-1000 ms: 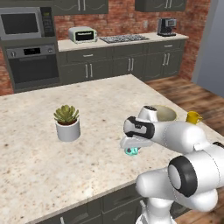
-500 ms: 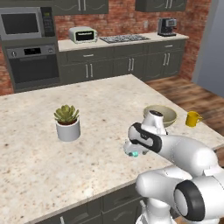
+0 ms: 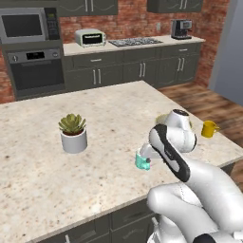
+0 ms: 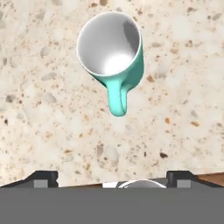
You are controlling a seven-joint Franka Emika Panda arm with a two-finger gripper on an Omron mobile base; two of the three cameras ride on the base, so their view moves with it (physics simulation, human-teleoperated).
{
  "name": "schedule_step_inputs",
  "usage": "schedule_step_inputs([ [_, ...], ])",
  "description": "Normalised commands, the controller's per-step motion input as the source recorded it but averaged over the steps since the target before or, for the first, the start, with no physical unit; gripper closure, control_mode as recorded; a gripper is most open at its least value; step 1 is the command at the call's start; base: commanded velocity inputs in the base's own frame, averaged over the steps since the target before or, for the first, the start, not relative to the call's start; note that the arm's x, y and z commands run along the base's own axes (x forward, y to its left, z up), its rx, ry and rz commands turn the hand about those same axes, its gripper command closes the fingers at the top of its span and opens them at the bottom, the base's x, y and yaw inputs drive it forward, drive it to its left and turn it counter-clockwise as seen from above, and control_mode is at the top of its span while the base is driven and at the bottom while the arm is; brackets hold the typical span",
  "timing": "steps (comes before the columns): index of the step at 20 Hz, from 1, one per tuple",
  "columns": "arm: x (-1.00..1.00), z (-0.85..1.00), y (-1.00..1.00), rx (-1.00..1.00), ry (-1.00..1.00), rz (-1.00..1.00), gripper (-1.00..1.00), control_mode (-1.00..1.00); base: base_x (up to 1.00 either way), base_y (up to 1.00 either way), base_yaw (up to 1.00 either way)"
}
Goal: Clear the mugs and bowl far away from the sink.
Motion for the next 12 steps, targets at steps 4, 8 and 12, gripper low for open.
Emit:
schedule_step_inputs([
  [4,-0.84,1.00,-0.24,0.01,0.01,-0.18,-1.00,-1.00,0.00,0.00,0.00],
  [8,-0.70,1.00,-0.33,-0.18,-0.01,-0.08,-1.00,-1.00,0.00,0.00,0.00],
  [12,-0.59,0.82,-0.35,-0.30,-0.02,-0.05,-1.00,-1.00,0.00,0.00,0.00],
])
